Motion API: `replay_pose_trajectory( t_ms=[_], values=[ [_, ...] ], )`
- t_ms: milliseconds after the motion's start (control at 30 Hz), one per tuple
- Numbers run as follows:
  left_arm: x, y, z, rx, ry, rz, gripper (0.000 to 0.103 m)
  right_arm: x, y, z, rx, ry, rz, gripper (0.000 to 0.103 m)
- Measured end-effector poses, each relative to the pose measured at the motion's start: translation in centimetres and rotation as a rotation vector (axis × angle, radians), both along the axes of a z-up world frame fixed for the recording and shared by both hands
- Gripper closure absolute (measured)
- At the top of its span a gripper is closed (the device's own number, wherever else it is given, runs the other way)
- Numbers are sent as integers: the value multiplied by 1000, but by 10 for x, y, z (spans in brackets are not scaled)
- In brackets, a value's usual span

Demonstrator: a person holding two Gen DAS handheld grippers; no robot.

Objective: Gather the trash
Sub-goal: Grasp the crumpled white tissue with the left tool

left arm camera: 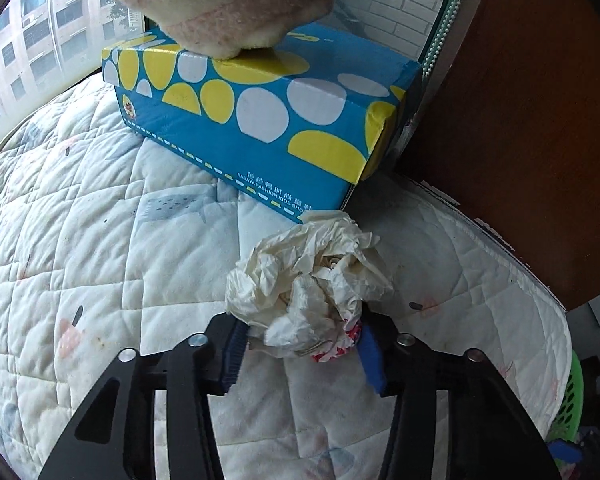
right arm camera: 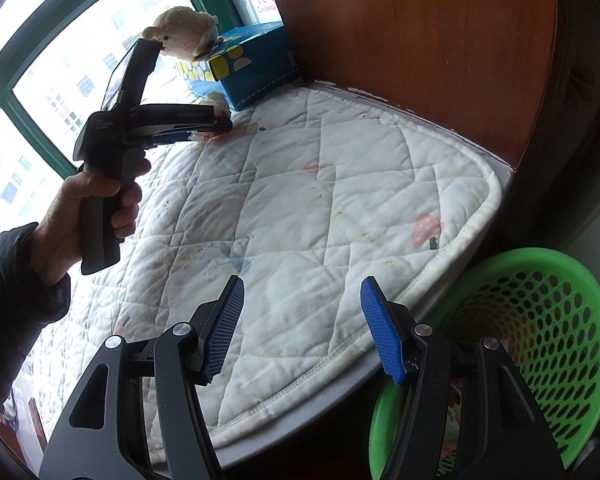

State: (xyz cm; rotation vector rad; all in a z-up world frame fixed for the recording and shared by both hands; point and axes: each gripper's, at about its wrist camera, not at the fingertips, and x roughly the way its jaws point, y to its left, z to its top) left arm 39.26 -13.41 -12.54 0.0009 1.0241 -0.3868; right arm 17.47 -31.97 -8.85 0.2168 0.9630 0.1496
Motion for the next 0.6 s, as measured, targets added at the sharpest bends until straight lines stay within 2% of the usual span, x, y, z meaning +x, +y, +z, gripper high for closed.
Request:
replay_pose_trajectory(
  t_ms=[100,367,600],
  values=[
    [-2,5,-1,-5,-13,6,64,-1,1,0,-18,-7,11,42],
    [-21,15,6,0,-27,-1,68,-4,7,-3,0,-12,22,42],
    [-69,29,23,-35,-35,-2,69,-14,16,2,0,-26,23,42]
  ],
)
